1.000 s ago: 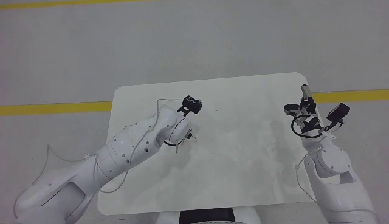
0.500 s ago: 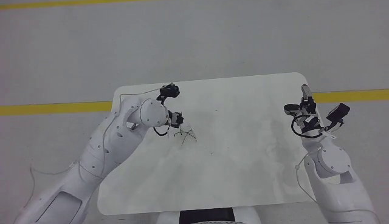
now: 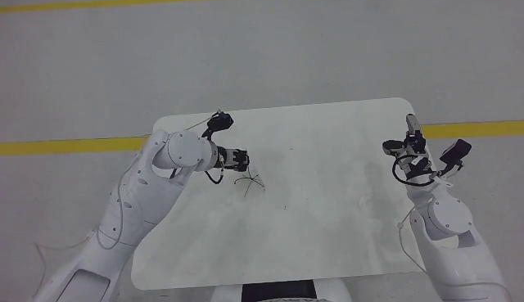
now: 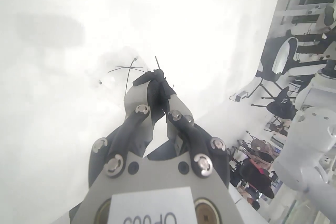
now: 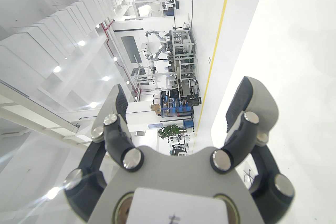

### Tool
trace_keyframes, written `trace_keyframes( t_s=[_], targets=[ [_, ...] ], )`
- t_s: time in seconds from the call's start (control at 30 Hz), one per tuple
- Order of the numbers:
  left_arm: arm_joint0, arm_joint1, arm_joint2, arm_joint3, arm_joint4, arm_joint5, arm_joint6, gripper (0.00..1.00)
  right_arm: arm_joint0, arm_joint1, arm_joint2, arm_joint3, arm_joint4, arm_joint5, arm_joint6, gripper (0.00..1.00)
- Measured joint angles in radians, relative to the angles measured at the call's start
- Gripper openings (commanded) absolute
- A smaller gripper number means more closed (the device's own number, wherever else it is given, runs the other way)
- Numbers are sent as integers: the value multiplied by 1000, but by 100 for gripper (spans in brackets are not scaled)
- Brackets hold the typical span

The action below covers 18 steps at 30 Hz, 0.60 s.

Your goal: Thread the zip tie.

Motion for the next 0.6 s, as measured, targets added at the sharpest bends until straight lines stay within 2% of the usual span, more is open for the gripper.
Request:
trace_keyframes(
  t_s=[0.1,0.23,0.37,0.5,0.6],
  targets=[
    [20,-3,-17,19,-61,6,68,0,0,0,0,0,0,0,0,100],
    [27,-4,-82,53,-160,6,139,0,0,0,0,0,0,0,0,100],
    [38,2,-163,62,-259,6,152,0,0,0,0,0,0,0,0,100],
    [69,11,-272,69,-418,6,158,0,0,0,0,0,0,0,0,100],
    [94,17,-327,81,-532,6,164,0,0,0,0,0,0,0,0,100]
  ],
)
